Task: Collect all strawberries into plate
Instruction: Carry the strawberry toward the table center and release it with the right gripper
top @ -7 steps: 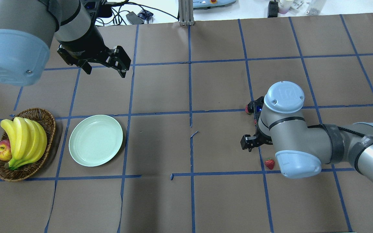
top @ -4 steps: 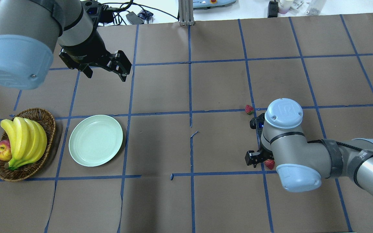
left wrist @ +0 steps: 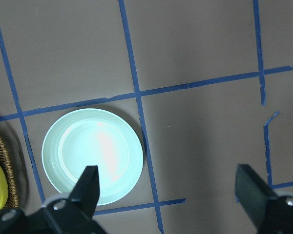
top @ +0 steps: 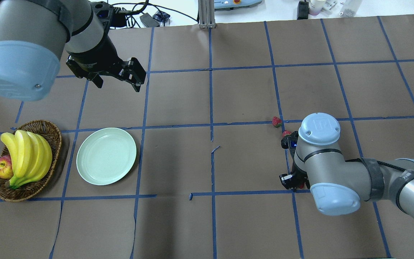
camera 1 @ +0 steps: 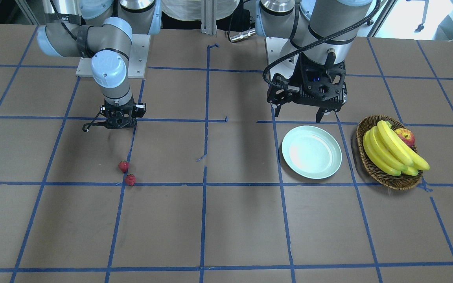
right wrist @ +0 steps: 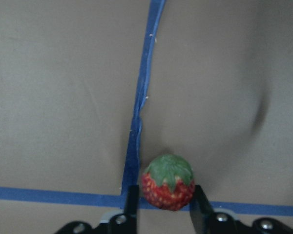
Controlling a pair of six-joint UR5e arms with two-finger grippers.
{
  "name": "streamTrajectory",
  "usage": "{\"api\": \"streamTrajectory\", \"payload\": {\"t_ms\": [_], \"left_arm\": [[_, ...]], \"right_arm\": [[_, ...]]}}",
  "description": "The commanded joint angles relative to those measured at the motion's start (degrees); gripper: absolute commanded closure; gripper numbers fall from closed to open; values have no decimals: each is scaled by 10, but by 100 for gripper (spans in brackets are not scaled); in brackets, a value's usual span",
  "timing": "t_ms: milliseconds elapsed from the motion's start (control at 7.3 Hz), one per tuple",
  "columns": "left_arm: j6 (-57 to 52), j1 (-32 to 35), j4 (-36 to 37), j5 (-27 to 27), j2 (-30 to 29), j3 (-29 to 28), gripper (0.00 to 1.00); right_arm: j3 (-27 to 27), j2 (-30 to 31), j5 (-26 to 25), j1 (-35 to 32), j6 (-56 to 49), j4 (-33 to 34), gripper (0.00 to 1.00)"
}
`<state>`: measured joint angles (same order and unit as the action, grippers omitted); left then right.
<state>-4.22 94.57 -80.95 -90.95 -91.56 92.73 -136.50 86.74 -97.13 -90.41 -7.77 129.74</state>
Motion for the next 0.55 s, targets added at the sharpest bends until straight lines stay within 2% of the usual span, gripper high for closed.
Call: {"api": "streamTrajectory", "payload": {"t_ms": [0, 274, 411], "left_arm": [[0, 0, 0, 0, 2, -1, 0], [0, 0, 0, 1, 3, -1, 0], [0, 0, 1, 1, 3, -1, 0]], "right_arm": [[8, 1, 0, 1, -1, 10, 100], [85, 0, 39, -15, 51, 2, 100], [104, -16, 79, -53, 127, 0, 100]]}}
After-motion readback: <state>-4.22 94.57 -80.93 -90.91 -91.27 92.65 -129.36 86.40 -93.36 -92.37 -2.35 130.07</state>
